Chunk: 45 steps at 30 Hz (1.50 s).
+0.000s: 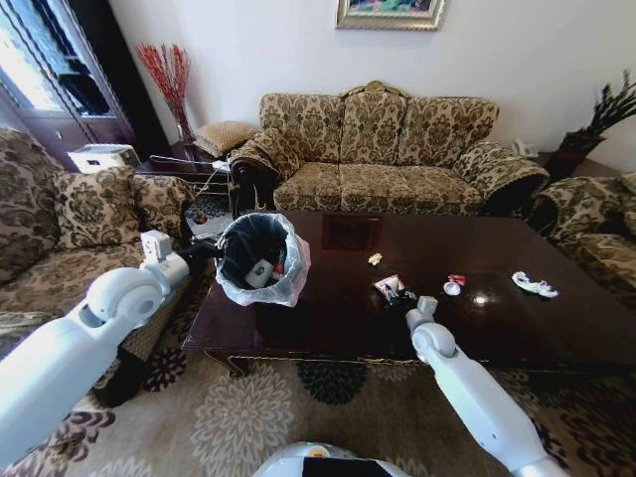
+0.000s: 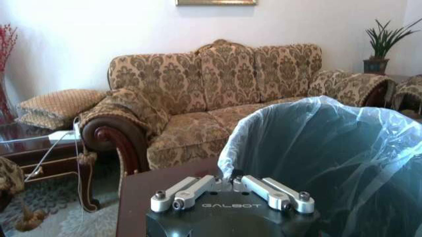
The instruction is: Move to the front of the table and place the trash on the table into the trash bin.
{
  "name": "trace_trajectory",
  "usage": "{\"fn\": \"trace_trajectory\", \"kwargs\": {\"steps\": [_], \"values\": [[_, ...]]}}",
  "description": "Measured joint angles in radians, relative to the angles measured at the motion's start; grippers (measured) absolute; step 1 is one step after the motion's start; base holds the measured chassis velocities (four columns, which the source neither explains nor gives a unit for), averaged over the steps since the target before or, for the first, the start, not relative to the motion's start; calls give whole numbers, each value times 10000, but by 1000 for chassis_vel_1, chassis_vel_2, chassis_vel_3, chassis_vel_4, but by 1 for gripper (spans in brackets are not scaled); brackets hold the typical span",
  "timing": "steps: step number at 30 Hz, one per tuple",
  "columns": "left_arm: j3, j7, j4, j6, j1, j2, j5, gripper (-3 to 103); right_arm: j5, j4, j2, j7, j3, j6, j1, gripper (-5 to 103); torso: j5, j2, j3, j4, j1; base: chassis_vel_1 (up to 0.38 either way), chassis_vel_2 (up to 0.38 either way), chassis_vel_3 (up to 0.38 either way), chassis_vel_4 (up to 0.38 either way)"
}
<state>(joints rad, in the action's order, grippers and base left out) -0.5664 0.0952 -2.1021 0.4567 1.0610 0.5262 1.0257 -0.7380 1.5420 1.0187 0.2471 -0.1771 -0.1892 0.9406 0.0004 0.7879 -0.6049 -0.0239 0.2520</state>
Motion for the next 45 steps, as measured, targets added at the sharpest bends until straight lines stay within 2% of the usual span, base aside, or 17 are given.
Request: {"fn": "trace_trajectory", "kwargs": {"steps": [4,5,7,15,19,20,22,24,26,27,28,30,33,35,41,43,45], "values": [[37,0,-68,-10,-11,4,0,3,42,275,-60,294,1,28,45,14,-3,0,0,0,0,0,0,0,0],[37,0,-68,-10,-11,4,0,3,42,275,-60,294,1,28,45,14,-3,0,0,0,0,0,0,0,0],[37,5,-130,-11,-18,1,7,3,133,414,-97,378,-24,106,85,3,3,0,0,0,0,0,0,0,0],[-11,80,-352,-11,135,50,6,3,277,2770,-894,605,80,190,-286,0,0,0,0,1,0,0,0,0,0],[111,212,-471,-11,156,99,-23,3,-716,4533,-1967,372,482,-121,-1696,0,-3,2,0,-3,0,0,0,0,0],[111,212,-471,-11,156,99,-23,3,-716,4533,-1967,372,482,-121,-1696,0,-3,2,0,-3,0,0,0,0,0],[229,289,-497,15,153,102,-49,3,-1942,5172,-2660,-218,853,-219,-3082,0,-4,3,0,-1,0,0,0,0,0],[256,296,-502,26,153,100,-58,3,-2223,5264,-2771,-394,959,-220,-3424,0,-1,2,0,1,0,0,0,0,0],[344,299,-511,65,203,93,-86,3,-3618,5610,-3026,-931,1644,-229,-4976,0,2,2,0,5,0,0,0,0,0],[383,298,-511,83,211,92,-85,3,-4333,5773,-3023,-966,2095,-229,-5718,0,-3,2,0,4,1,0,0,0,0],[383,298,-511,83,211,92,-85,3,-4333,5773,-3023,-966,2095,-229,-5718,0,-3,2,0,4,1,0,0,0,0],[451,325,-511,180,157,113,-33,3,-5801,6088,-2735,-872,3343,-261,-7180,0,-8,3,1,-2,0,0,0,0,0],[461,354,-506,225,113,110,37,3,-6263,6124,-2321,-747,4369,-263,-7973,0,-7,3,0,-5,0,0,0,0,0],[433,365,-414,253,66,100,97,3,-6176,6109,-1851,-571,5502,-253,-8433,0,-6,2,0,-7,1,0,0,0,0],[349,401,-314,267,54,140,123,3,-5505,6095,-1700,-588,6535,-357,-8309,-3,0,2,0,6,0,0,0,0,0],[335,404,-339,275,81,194,136,3,-4819,5909,-1546,-602,7081,-359,-8206,8,1,2,0,6,0,0,0,0,0],[335,405,-340,278,80,215,139,3,-4638,5815,-1411,-564,7210,-358,-8207,13,0,2,0,2,0,0,0,0,0]]}}
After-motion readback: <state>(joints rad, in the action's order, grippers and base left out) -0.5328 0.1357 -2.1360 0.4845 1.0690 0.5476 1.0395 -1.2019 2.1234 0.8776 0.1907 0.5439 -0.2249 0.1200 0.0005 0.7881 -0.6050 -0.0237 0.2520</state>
